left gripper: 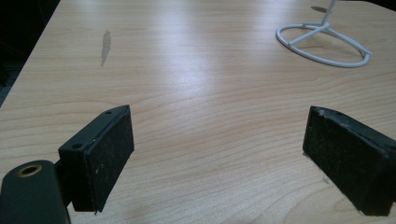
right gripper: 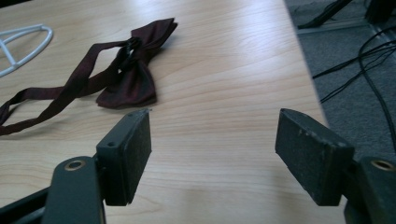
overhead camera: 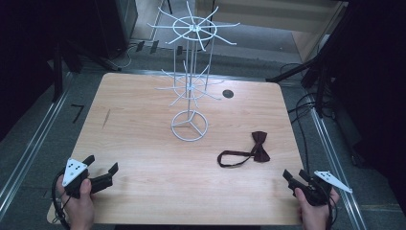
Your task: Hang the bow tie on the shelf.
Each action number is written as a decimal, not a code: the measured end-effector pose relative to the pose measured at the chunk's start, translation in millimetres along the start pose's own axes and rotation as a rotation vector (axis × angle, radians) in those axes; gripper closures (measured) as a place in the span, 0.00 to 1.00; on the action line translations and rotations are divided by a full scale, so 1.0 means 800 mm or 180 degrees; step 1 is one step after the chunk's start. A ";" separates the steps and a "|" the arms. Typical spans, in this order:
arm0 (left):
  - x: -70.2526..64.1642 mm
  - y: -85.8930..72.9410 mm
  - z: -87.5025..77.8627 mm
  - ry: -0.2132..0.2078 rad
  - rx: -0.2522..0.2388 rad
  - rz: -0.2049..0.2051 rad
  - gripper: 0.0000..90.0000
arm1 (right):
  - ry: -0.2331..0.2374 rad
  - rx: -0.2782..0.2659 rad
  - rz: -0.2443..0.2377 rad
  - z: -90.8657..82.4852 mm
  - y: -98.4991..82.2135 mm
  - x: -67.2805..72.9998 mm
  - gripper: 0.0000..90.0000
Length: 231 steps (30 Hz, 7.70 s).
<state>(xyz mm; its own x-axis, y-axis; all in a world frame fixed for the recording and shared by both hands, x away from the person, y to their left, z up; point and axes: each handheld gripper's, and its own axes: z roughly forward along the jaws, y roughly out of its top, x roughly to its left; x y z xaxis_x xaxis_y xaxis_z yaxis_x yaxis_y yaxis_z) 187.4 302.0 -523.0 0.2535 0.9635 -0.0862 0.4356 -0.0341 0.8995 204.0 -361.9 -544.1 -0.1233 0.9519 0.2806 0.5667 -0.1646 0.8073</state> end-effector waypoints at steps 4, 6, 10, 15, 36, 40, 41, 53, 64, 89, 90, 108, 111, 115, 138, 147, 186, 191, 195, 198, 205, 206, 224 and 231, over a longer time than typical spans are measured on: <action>0.000 0.000 0.001 0.0003 0.0021 0.0019 0.10 | 0.0005 0.0187 -0.0164 0.010 0.010 0.017 0.25; -0.001 0.001 0.002 -0.0001 0.0035 0.0036 0.10 | -0.0016 0.0324 -0.0364 0.016 0.028 0.035 0.23; 0.000 0.001 0.002 -0.0008 0.0028 0.0019 0.10 | 0.0040 0.0515 -0.0537 0.024 0.049 0.056 0.19; 0.000 0.001 0.002 0.0001 0.0039 0.0030 0.10 | 0.0076 0.0776 -0.0553 0.042 0.068 0.074 0.18; -0.001 0.001 0.002 0.0000 0.0058 0.0043 0.10 | -0.0241 0.1652 -0.0665 0.142 0.092 0.128 0.00; -0.001 0.001 0.002 0.0004 0.0060 0.0043 0.10 | -0.0294 0.1734 -0.0624 0.149 0.091 0.125 0.00; -0.001 0.001 0.003 0.0004 0.0056 0.0037 0.10 | -0.0292 0.1769 -0.0638 0.152 0.089 0.123 0.00; 0.000 0.001 0.003 -0.0001 0.0053 0.0012 0.10 | -0.0452 0.1631 -0.0662 0.143 0.084 0.108 0.24; 0.000 0.001 0.002 0.0026 0.0049 0.0012 0.13 | -0.0366 0.1428 -0.0726 0.124 0.076 0.105 0.68; 0.005 0.001 0.001 -0.0015 -0.0009 -0.0087 0.13 | -0.0254 0.0455 -0.0435 0.088 0.074 0.132 0.89; 0.005 0.001 0.001 -0.0014 -0.0008 -0.0086 0.13 | -0.0216 0.0411 -0.0421 0.086 0.075 0.133 0.89; 0.004 0.001 0.001 -0.0011 0.0005 -0.0079 0.13 | 0.0261 -0.0179 -0.0413 0.068 0.100 0.165 0.88; 0.004 0.001 0.001 -0.0020 0.0006 -0.0081 0.13 | 0.0313 -0.0250 -0.0406 0.066 0.106 0.171 0.88; 0.005 0.001 0.001 -0.0023 0.0008 -0.0083 0.13 | 0.0394 -0.0330 -0.0396 0.064 0.112 0.176 0.88; 0.005 0.001 0.001 -0.0026 0.0001 -0.0095 0.13 | 0.0429 -0.0745 -0.0605 0.046 0.136 0.204 0.91; 0.005 0.001 0.001 -0.0031 -0.0001 -0.0102 0.13 | 0.0415 -0.0716 -0.0632 0.048 0.141 0.211 1.00; 0.006 0.001 0.001 -0.0039 0.0009 -0.0120 0.13 | 0.0674 -0.0935 -0.0810 0.058 0.200 0.282 1.00; 0.006 0.001 0.001 -0.0040 0.0009 -0.0125 0.13 | 0.0713 -0.0954 -0.0864 0.059 0.204 0.292 1.00; 0.006 0.001 0.002 -0.0040 0.0008 -0.0127 0.13 | 0.0736 -0.0955 -0.0895 0.060 0.207 0.298 1.00; 0.006 0.001 0.001 -0.0042 0.0007 -0.0131 0.13 | 0.0732 -0.0966 -0.0893 0.062 0.210 0.301 1.00; 0.006 0.001 0.002 -0.0043 0.0005 -0.0135 0.13 | 0.0751 -0.0950 -0.0860 0.069 0.219 0.303 1.00; 0.006 0.001 0.002 -0.0043 0.0005 -0.0135 0.13 | 0.0751 -0.0950 -0.0860 0.069 0.219 0.303 1.00; 0.007 0.001 0.002 -0.0041 0.0004 -0.0132 0.13 | 0.0838 -0.0637 -0.0632 0.105 0.222 0.293 1.00; 0.007 0.001 0.001 -0.0036 0.0007 -0.0139 0.13 | 0.0911 -0.0471 -0.0486 0.123 0.209 0.285 1.00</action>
<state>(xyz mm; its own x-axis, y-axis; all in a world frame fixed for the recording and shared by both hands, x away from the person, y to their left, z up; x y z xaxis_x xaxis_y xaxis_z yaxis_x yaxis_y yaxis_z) 190.1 307.0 -523.2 0.2439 0.9610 -0.1302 0.4483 0.0073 0.8938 351.3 -147.3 -396.3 -0.4326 0.8608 0.2680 0.4027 -0.0815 0.9117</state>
